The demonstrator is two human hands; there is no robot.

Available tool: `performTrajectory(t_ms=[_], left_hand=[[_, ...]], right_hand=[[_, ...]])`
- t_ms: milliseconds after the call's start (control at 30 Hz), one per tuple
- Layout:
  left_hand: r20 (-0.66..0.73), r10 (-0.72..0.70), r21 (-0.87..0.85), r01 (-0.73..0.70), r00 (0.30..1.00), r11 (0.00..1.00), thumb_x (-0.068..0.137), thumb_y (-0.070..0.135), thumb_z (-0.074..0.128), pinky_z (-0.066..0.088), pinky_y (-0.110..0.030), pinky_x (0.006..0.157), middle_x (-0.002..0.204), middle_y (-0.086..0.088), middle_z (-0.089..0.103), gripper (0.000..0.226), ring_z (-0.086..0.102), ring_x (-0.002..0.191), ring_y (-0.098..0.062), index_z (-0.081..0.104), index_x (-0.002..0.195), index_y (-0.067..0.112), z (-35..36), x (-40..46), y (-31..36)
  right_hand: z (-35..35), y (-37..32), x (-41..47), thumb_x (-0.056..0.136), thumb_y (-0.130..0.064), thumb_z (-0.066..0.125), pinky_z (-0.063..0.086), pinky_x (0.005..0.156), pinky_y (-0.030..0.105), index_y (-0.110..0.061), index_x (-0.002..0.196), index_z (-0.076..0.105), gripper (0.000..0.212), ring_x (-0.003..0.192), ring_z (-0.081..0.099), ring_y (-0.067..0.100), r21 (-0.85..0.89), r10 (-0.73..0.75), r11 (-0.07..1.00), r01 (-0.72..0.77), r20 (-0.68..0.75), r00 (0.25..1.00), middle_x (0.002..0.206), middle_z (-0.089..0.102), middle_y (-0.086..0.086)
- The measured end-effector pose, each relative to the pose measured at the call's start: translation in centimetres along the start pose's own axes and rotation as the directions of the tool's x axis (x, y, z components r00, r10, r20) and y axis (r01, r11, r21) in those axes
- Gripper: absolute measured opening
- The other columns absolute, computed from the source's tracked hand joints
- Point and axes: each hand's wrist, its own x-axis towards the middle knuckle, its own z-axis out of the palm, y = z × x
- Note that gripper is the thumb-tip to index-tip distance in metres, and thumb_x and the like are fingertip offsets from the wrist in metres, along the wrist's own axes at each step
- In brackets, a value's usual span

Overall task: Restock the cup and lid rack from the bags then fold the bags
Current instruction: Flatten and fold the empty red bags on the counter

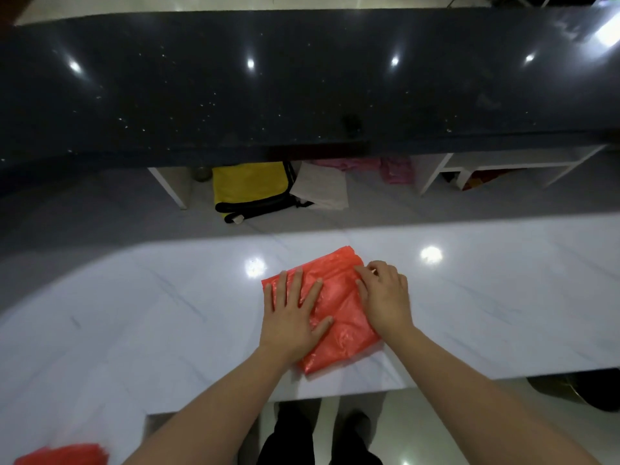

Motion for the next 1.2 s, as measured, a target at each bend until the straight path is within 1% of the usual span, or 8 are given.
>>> performTrajectory(t_ms=[67,167,333,500,667,800,1000,1200], left_hand=[[-0.030,0.008,0.008,-0.008,1.000,1.000,0.093,0.082,0.012,-0.009,-0.060,0.121,0.170,-0.005,-0.007,0.079,-0.019,0.154,-0.031,-0.005,0.159,0.043,0.4,-0.2,-0.2],[-0.035,0.017,0.013,-0.016,0.999,1.000,0.093,0.082,0.013,-0.006,-0.061,0.122,0.169,-0.004,-0.009,0.081,-0.019,0.154,-0.030,-0.006,0.160,0.040,0.8,-0.2,-0.3],[-0.072,0.114,0.017,-0.113,0.991,0.993,0.094,0.081,0.019,-0.004,-0.059,0.122,0.170,0.000,-0.010,0.080,-0.016,0.155,-0.026,-0.004,0.159,0.042,1.0,0.8,-1.3],[-0.053,0.233,0.066,-0.229,0.971,0.971,0.097,0.076,0.014,0.000,-0.058,0.123,0.170,0.000,-0.007,0.071,-0.017,0.155,-0.023,-0.003,0.159,0.045,0.0,3.1,-3.4],[0.031,0.151,0.092,-0.153,0.988,0.984,0.101,0.064,0.007,-0.013,-0.054,0.122,0.168,-0.004,-0.017,0.065,-0.026,0.152,-0.024,-0.006,0.159,0.041,-1.7,3.2,-3.8],[-0.037,0.050,-0.029,-0.051,0.998,0.998,0.101,0.051,0.008,-0.006,-0.052,0.124,0.170,-0.004,-0.001,0.068,-0.014,0.155,-0.020,0.008,0.162,0.022,-2.4,2.3,0.1],[-0.003,-0.041,-0.030,0.041,0.999,0.999,0.106,0.045,0.008,-0.012,-0.049,0.124,0.168,0.002,-0.017,0.062,-0.027,0.151,-0.017,-0.013,0.160,0.023,-0.5,1.2,1.3],[-0.121,-0.009,-0.045,0.004,0.993,0.999,0.106,0.046,0.015,-0.001,-0.049,0.126,0.170,0.002,0.002,0.061,-0.010,0.156,-0.016,0.007,0.162,0.024,0.9,1.4,0.1]], right_hand=[[-0.2,-0.6,-0.6,0.095,-0.022,0.067,0.044,0.103,0.050,-0.015,0.129,0.066,0.035,0.130,0.054,0.034,-0.123,-0.164,0.980,0.156,-0.057,0.985,0.140,0.057,0.014],[-0.2,-1.8,-1.2,0.104,-0.032,0.045,0.024,0.119,0.052,-0.014,0.150,0.045,0.049,0.152,0.025,0.027,-0.173,-0.383,0.900,0.401,0.129,0.915,0.162,0.033,0.011],[1.2,-2.2,-0.9,0.103,-0.045,0.001,-0.006,0.125,0.046,-0.018,0.161,0.006,0.064,0.153,-0.017,0.018,-0.194,-0.253,0.912,0.362,0.430,0.867,0.169,-0.003,0.004],[3.0,-0.6,-1.1,0.104,-0.054,0.010,-0.003,0.126,0.042,-0.024,0.161,-0.001,0.066,0.154,-0.016,0.015,-0.173,-0.160,0.954,0.244,0.395,0.904,0.169,-0.007,0.000],[3.5,-0.7,-0.9,0.105,-0.056,0.015,-0.007,0.126,0.040,-0.027,0.159,-0.007,0.066,0.153,-0.019,0.014,-0.133,-0.142,0.969,0.209,0.393,0.908,0.168,-0.011,-0.001],[2.7,-1.7,-0.5,0.104,-0.050,0.009,-0.008,0.126,0.040,-0.023,0.161,0.004,0.063,0.155,-0.012,0.015,-0.158,-0.096,0.974,0.163,0.366,0.926,0.170,0.001,0.002],[2.9,-3.2,-0.1,0.107,-0.040,0.016,-0.004,0.126,0.043,-0.020,0.162,0.010,0.058,0.155,-0.012,0.015,-0.078,-0.178,0.973,0.217,0.346,0.921,0.169,0.003,0.002],[4.5,-2.6,-0.5,0.106,-0.045,0.012,0.000,0.126,0.043,-0.027,0.161,0.009,0.059,0.155,-0.010,0.013,-0.102,-0.148,0.977,0.188,0.313,0.938,0.169,0.002,-0.003]])
